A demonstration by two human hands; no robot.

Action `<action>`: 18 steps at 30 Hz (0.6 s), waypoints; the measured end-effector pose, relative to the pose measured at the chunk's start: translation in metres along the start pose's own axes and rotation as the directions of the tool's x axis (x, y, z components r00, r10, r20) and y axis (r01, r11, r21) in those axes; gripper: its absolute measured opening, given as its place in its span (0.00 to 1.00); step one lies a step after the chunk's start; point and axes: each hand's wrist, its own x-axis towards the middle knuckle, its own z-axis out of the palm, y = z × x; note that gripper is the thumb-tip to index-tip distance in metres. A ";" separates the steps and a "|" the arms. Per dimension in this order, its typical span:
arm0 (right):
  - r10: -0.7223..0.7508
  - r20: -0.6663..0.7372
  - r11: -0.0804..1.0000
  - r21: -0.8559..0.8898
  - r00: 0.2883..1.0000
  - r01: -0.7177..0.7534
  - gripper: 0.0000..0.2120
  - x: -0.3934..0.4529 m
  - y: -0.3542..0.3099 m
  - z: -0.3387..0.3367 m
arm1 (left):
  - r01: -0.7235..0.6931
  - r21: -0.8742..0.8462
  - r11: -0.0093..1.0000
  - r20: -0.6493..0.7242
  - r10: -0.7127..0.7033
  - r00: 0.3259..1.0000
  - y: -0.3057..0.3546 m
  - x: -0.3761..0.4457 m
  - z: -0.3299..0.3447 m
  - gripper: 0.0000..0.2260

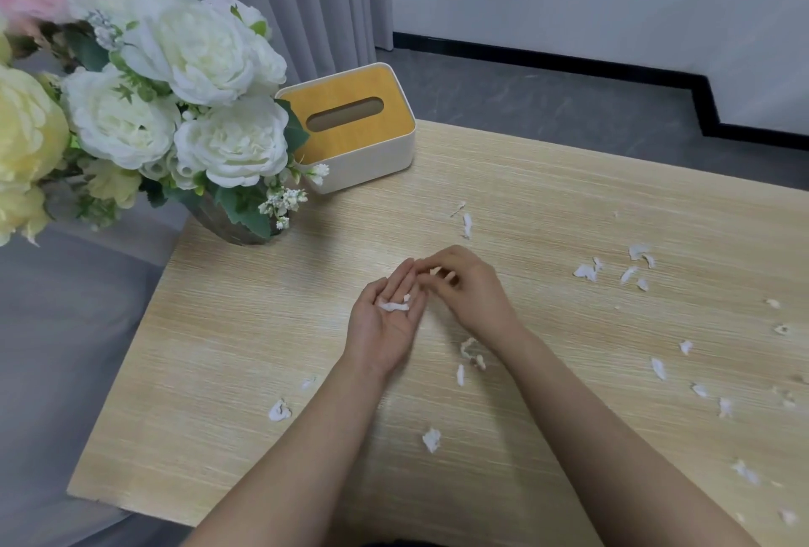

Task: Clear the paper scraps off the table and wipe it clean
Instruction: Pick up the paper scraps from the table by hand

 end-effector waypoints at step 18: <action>0.265 -0.300 0.899 -0.267 0.916 -0.348 0.07 0.091 0.047 -0.018 | 0.042 0.102 0.994 0.020 -0.044 0.999 0.005 -0.002 -0.004 0.19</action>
